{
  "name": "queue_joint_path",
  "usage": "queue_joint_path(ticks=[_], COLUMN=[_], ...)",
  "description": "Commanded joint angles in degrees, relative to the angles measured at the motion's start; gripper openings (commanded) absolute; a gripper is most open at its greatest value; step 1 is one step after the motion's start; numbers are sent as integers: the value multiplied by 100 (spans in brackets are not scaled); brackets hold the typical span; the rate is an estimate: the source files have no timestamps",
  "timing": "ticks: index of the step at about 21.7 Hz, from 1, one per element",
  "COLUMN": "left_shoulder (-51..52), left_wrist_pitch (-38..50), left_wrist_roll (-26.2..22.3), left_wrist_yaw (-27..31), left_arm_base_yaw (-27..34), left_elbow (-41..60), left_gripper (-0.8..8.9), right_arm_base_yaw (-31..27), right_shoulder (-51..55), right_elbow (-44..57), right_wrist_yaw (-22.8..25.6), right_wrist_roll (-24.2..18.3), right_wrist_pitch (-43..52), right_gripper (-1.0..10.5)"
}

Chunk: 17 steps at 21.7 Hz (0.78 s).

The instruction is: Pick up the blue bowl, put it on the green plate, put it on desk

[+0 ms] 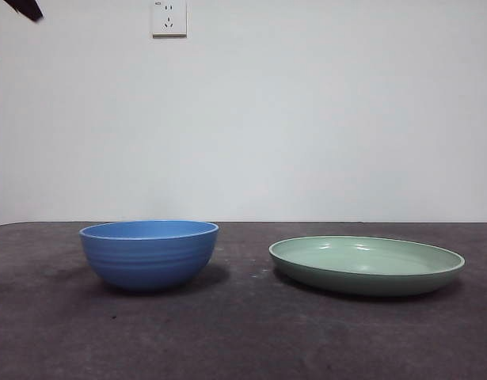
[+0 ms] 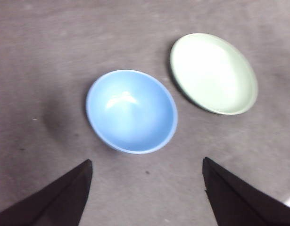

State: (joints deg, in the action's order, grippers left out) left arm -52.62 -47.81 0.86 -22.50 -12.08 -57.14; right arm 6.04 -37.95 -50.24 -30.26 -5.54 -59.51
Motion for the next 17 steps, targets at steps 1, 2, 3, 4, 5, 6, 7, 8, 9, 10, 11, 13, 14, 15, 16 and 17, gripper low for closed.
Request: queue_joint_path(ticks=[1,2,3,4,5,6,7,8,9,10,11,13,14,15,16,17], left_shoulder=[-457,-627,-911,-1141,-1427,-1659,-1928,-2135,-2398,-2612,-2809,-3224,-3403,-3571,-3727,-3862], left_wrist_pitch=[142,208,313,380,466,553,684,774,901,1008,1082,1248,1327,1392,1447,1491], left_wrist_roll=[83,129,170,173,173,173,170,170,170,170,173,173,173,170,173,173], left_wrist_yaw=[208,286,415,533,693,807,907,966,1043,1115,1119,1167,1257,1353,1392,1394], left_arm_base_yaw=[-122,-170,-256,-321,-398,-452,-507,-540,-573,-601,-621,-660,-686,-715,-730,-739], left_elbow=[-271,-337,-431,-505,-581,-627,-651,-669,-678,-678,-680,-680,-680,-680,-680,-680], left_gripper=[377,377,375,375,375,375,375,375,375,375,375,375,375,375,375,375], right_arm_base_yaw=[20,20,20,20,20,20,20,20,20,20,20,20,20,20,20,20], right_shoulder=[-28,-28,-28,-28,-28,-28,-28,-28,-28,-28,-28,-28,-28,-28,-28,-28], right_elbow=[-120,-120,-120,-120,-120,-120,-120,-120,-120,-120,-120,-120,-120,-120,-120,-120], right_wrist_yaw=[-15,-15,-15,-15,-15,-15,-15,-15,-15,-15,-15,-13,-11,-13,-11,7], right_wrist_roll=[59,59,61,61,59,59,61,61,61,61,61,61,61,61,61,61], right_wrist_pitch=[55,57,57,57,57,61,63,70,72,72,74,74,77,77,77,79], right_gripper=[420,420,420,420,420,420,420,420,420,420,420,420,420,420,420,420])
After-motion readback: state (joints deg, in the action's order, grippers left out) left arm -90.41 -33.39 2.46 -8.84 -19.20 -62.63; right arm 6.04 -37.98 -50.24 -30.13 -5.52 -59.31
